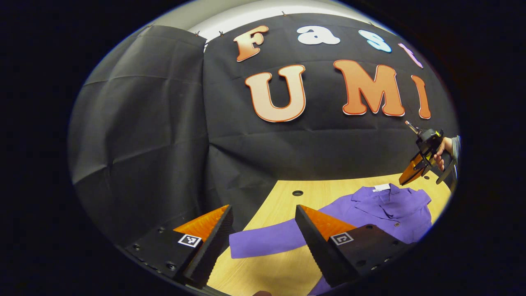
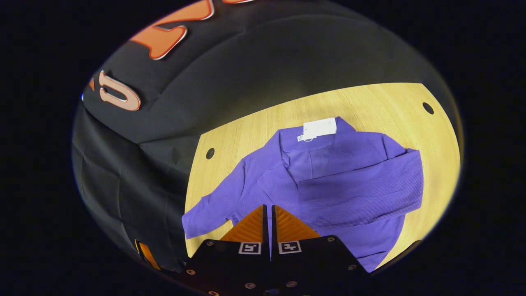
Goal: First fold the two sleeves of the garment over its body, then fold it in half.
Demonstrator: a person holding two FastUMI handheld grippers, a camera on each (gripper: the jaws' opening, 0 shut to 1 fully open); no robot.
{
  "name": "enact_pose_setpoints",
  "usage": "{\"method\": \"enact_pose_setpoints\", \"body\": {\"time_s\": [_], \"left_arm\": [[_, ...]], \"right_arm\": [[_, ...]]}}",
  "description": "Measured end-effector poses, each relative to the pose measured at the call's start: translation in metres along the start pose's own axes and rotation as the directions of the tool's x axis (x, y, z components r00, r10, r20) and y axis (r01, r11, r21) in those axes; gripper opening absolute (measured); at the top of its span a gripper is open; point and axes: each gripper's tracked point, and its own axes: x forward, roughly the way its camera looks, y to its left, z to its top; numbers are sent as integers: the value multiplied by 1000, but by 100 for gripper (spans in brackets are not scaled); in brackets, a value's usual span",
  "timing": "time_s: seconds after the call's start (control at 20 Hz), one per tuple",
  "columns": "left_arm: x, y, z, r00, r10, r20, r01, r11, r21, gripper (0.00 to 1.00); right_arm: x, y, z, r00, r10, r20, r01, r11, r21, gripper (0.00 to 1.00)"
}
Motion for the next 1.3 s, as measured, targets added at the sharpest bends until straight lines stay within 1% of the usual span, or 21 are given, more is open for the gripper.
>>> {"method": "enact_pose_setpoints", "body": {"time_s": [0.05, 0.1, 0.2, 0.25, 0.3, 0.35, 0.4, 0.45, 0.5, 0.55, 0.6, 0.65, 0.75, 0.8, 0.85, 0.95, 1.05, 1.1, 1.2, 1.25, 1.3], "left_arm": [[1, 4, 0, 1000, 7, 2, -7, 1000, 0, 98], [7, 5, -1, 1000, 2, -5, -2, 1000, -2, 98], [26, 3, -10, 999, -18, -42, 17, 1000, -17, 98], [38, 2, -17, 997, -31, -74, 29, 999, -26, 98], [52, 3, -22, 994, -34, -104, 30, 999, -36, 98], [67, 5, -32, 988, -36, -150, 29, 999, -46, 98], [81, 9, -42, 979, -36, -200, 25, 998, -58, 98], [92, 11, -54, 967, -40, -252, 22, 997, -72, 98], [102, 14, -67, 948, -51, -313, 25, 996, -86, 98], [113, 15, -79, 931, -68, -358, 31, 994, -109, 99], [118, 17, -92, 904, -86, -420, 31, 990, -135, 99], [123, 21, -103, 880, -102, -464, 29, 987, -160, 99], [134, 30, -126, 836, -114, -537, 5, 980, -201, 99], [138, 33, -136, 811, -123, -571, -8, 975, -222, 99], [141, 34, -147, 785, -136, -605, -19, 970, -243, 99], [143, 40, -174, 725, -160, -670, -46, 959, -279, 98], [146, 49, -196, 671, -167, -722, -77, 953, -292, 98], [146, 57, -206, 646, -155, -747, -95, 955, -280, 97], [152, 69, -221, 612, -147, -777, -117, 955, -272, 98], [153, 67, -226, 587, -174, -790, -108, 951, -290, 98], [152, 68, -233, 557, -175, -812, -116, 952, -284, 98]], "right_arm": [[0, 1, 1, 1000, -13, 13, 13, 1000, 9, 1], [-3, 2, 5, 999, -16, 35, 16, 1000, 4, 1], [-15, -6, 19, 994, -50, 99, 52, 998, -21, 2], [-29, -9, 23, 990, -60, 128, 64, 997, -30, 10], [-41, -12, 28, 986, -60, 155, 68, 997, -47, 5], [-54, -17, 35, 979, -71, 190, 84, 995, -61, 34], [-66, -21, 41, 971, -76, 228, 97, 992, -81, 41], [-80, -25, 47, 960, -85, 266, 114, 989, -96, 56], [-96, -27, 51, 950, -88, 301, 126, 986, -110, 51], [-114, -32, 53, 936, -102, 337, 148, 982, -115, 65], [-130, -35, 57, 922, -105, 373, 161, 979, -122, 81], [-145, -40, 61, 907, -119, 404, 182, 976, -120, 89], [-174, -42, 67, 875, -131, 466, 212, 969, -126, 95], [-187, -40, 68, 859, -132, 494, 224, 966, -132, 84], [-200, -42, 69, 847, -136, 514, 234, 963, -132, 95], [-222, -43, 67, 821, -128, 556, 243, 960, -137, 95], [-240, -42, 65, 799, -123, 589, 251, 958, -141, 95], [-247, -42, 62, 791, -121, 600, 253, 957, -141, 95], [-254, -42, 58, 785, -116, 608, 256, 955, -148, 95], [-258, -42, 54, 784, -113, 610, 257, 954, -153, 95], [-261, -42, 51, 780, -114, 615, 259, 954, -152, 95]]}}
